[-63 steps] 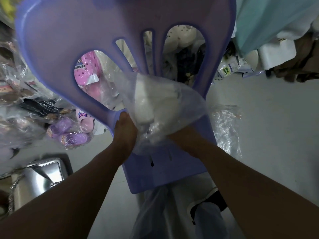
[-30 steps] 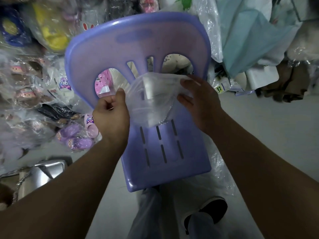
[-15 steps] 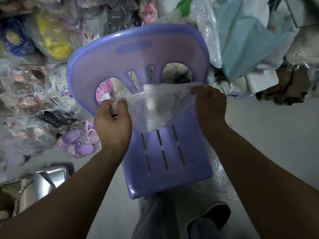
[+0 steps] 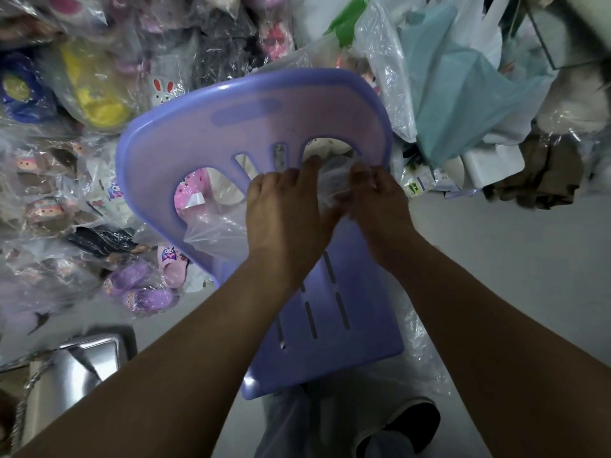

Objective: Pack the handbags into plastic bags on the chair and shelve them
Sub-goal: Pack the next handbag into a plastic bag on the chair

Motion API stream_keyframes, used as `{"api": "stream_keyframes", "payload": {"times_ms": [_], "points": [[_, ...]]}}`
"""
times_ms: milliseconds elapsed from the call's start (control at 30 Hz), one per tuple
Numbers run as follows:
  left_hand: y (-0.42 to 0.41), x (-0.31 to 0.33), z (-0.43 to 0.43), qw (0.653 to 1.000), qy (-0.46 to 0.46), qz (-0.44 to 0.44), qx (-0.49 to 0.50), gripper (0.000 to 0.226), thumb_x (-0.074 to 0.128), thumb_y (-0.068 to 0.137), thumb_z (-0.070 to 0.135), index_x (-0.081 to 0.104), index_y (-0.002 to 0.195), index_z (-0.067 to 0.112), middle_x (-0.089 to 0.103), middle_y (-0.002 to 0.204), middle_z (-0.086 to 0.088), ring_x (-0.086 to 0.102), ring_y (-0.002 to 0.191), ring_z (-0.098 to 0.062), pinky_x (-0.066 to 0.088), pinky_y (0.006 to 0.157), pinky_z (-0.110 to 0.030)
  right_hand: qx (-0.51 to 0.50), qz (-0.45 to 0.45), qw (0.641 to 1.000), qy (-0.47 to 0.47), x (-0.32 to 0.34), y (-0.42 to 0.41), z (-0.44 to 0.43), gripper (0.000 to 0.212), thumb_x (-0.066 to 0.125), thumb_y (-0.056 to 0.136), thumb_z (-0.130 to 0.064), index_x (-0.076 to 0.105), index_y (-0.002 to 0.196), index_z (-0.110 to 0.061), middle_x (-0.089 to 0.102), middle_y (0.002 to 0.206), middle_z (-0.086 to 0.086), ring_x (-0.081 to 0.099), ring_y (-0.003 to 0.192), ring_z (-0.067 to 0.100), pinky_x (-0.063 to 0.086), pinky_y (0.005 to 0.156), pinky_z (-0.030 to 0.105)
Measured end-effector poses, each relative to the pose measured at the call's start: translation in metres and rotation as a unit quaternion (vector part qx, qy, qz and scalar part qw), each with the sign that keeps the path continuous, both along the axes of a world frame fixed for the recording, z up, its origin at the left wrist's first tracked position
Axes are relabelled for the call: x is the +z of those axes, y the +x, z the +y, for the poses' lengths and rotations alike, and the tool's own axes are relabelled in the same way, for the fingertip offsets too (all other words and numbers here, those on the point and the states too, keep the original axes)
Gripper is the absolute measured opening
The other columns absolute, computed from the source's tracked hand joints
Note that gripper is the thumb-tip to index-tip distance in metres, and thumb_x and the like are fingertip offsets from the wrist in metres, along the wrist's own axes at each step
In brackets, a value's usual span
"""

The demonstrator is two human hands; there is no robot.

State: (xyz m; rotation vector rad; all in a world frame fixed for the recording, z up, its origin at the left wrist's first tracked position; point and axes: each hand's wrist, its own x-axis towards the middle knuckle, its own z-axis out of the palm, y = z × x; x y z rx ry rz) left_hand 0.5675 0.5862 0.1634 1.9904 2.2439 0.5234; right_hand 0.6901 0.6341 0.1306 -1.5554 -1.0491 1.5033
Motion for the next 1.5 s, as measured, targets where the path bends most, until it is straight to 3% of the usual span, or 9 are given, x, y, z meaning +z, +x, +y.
{"api": "stream_keyframes", "payload": {"times_ms": [233, 333, 567, 700, 900, 1067, 1167, 1333, 1500], "points": [[-0.013, -0.011, 0.010, 0.994, -0.039, -0.101, -0.006, 0.023, 0.064, 0.094, 0.032, 0.071, 0.112, 0.019, 0.056, 0.107, -0.015, 0.061, 0.093, -0.038, 0.053, 0.072, -0.048, -0.040, 0.011, 0.999, -0.022, -0.003, 0.013, -0.004, 0.036, 0.064, 0.097, -0.034, 0.073, 0.069, -0.013, 0.071, 0.072, 0.007, 0.065, 0.072, 0.021, 0.056, 0.078, 0.042], [-0.018, -0.006, 0.008, 0.991, -0.026, -0.121, -0.050, 0.023, 0.065, 0.093, 0.035, 0.070, 0.110, 0.020, 0.058, 0.098, -0.010, 0.061, 0.092, -0.033, 0.051, 0.072, -0.043, -0.068, 0.033, 0.997, -0.024, -0.002, 0.017, -0.005, 0.035, 0.063, 0.098, -0.031, 0.067, 0.074, -0.005, 0.058, 0.070, 0.009, 0.051, 0.070, 0.021, 0.044, 0.068, 0.039], [-0.008, 0.008, 0.001, 0.995, 0.023, -0.035, -0.089, 0.008, 0.066, 0.084, 0.026, 0.070, 0.091, 0.023, 0.065, 0.082, 0.001, 0.060, 0.066, -0.035, 0.048, 0.062, -0.040, -0.069, 0.053, 0.996, -0.028, 0.010, 0.018, -0.001, 0.022, 0.061, 0.099, -0.025, 0.062, 0.078, -0.020, 0.062, 0.070, -0.006, 0.055, 0.067, 0.009, 0.046, 0.063, 0.023], [-0.003, 0.011, -0.003, 0.997, 0.029, -0.024, -0.060, 0.007, 0.065, 0.085, 0.029, 0.069, 0.083, 0.024, 0.064, 0.075, 0.003, 0.059, 0.063, -0.032, 0.046, 0.056, -0.036, -0.069, 0.119, 0.984, -0.115, 0.017, 0.025, 0.002, 0.021, 0.051, 0.100, -0.021, 0.061, 0.081, -0.023, 0.062, 0.073, -0.006, 0.059, 0.069, 0.008, 0.043, 0.065, 0.024], [-0.002, 0.009, -0.004, 0.993, 0.026, -0.099, -0.059, 0.006, 0.058, 0.091, 0.022, 0.057, 0.094, 0.017, 0.061, 0.092, -0.005, 0.058, 0.087, -0.034, 0.048, 0.067, -0.044, 0.021, 0.052, 0.997, -0.062, 0.015, 0.039, -0.009, 0.018, 0.063, 0.092, -0.004, 0.073, 0.106, -0.007, 0.068, 0.071, -0.009, 0.059, 0.059, -0.003, 0.045, 0.054, 0.010], [-0.010, 0.012, 0.005, 0.994, -0.013, -0.110, -0.018, 0.025, 0.061, 0.092, 0.047, 0.056, 0.106, 0.027, 0.072, 0.089, 0.002, 0.066, 0.082, -0.032, 0.053, 0.066, -0.044, 0.028, 0.037, 0.997, -0.059, 0.012, 0.042, -0.012, 0.016, 0.063, 0.094, -0.006, 0.069, 0.081, -0.015, 0.062, 0.055, -0.017, 0.054, 0.050, -0.007, 0.041, 0.051, 0.007], [-0.022, 0.015, 0.014, 0.990, -0.031, -0.140, -0.006, 0.036, 0.058, 0.087, 0.062, 0.068, 0.088, 0.027, 0.070, 0.073, 0.008, 0.066, 0.072, -0.022, 0.053, 0.070, -0.041, 0.041, 0.026, 0.996, -0.081, 0.010, 0.048, -0.015, 0.019, 0.062, 0.094, -0.010, 0.064, 0.076, -0.015, 0.055, 0.052, -0.015, 0.046, 0.043, -0.003, 0.036, 0.043, 0.009], [-0.022, 0.016, 0.022, 0.999, -0.029, -0.032, 0.009, 0.059, 0.035, 0.095, 0.069, 0.061, 0.076, 0.020, 0.065, 0.070, -0.006, 0.060, 0.073, -0.037, 0.049, 0.064, -0.043, 0.074, 0.036, 0.994, -0.076, 0.004, 0.050, -0.016, 0.015, 0.065, 0.095, -0.017, 0.069, 0.080, -0.018, 0.064, 0.072, -0.003, 0.053, 0.061, 0.003, 0.041, 0.063, 0.017], [-0.016, 0.017, 0.025, 0.982, -0.138, -0.033, -0.125, 0.070, 0.050, 0.073, 0.084, 0.064, 0.118, 0.032, 0.071, 0.102, 0.010, 0.066, 0.093, -0.022, 0.055, 0.079, -0.041, 0.075, 0.074, 0.993, -0.053, 0.004, 0.051, -0.016, 0.007, 0.065, 0.096, -0.014, 0.069, 0.092, -0.010, 0.066, 0.065, -0.010, 0.057, 0.054, -0.003, 0.045, 0.057, 0.011]]}}
